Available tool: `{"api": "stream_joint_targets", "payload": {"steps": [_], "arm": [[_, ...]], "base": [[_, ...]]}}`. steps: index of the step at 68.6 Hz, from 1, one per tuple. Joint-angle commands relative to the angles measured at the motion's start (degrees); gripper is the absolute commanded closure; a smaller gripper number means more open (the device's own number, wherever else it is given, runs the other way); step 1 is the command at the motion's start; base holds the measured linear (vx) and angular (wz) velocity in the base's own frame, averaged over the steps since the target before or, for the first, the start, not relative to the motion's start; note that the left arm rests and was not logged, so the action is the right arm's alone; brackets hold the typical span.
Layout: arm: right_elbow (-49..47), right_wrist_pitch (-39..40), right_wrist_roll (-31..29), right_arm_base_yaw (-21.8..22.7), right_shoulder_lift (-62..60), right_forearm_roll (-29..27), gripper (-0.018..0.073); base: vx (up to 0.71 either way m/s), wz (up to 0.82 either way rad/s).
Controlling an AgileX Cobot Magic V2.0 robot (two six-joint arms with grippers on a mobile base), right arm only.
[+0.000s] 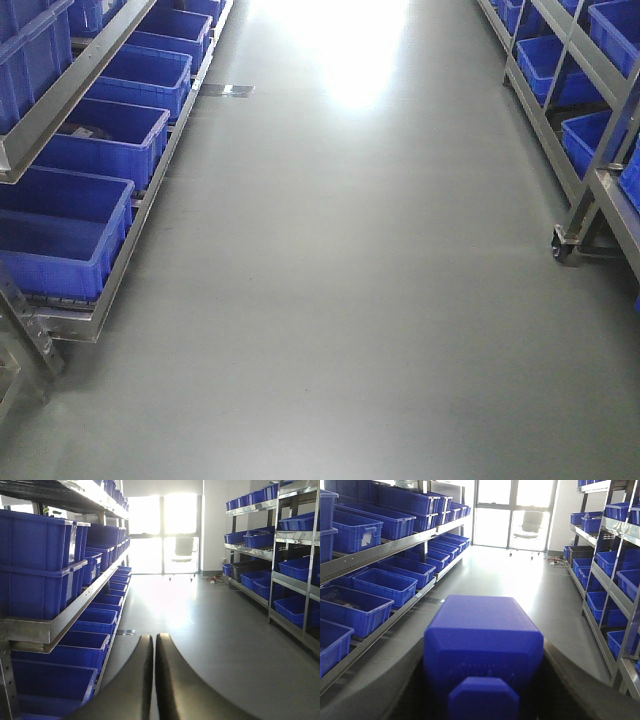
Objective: Pour parts from conveyor to right shelf
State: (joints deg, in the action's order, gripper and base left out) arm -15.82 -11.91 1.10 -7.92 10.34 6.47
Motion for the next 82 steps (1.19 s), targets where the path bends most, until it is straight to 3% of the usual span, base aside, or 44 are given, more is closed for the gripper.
{"api": "stream_joint_targets", "payload": {"steps": [1,82], "arm": [[-1.64,4.85,-0.15,0.20,0.73,0.42,0.0568],[-1.64,4.84,-0.15,0.20,0.73,0.42,0.0568]], "base": [[0.21,0.02],[0.44,-0.07]]}}
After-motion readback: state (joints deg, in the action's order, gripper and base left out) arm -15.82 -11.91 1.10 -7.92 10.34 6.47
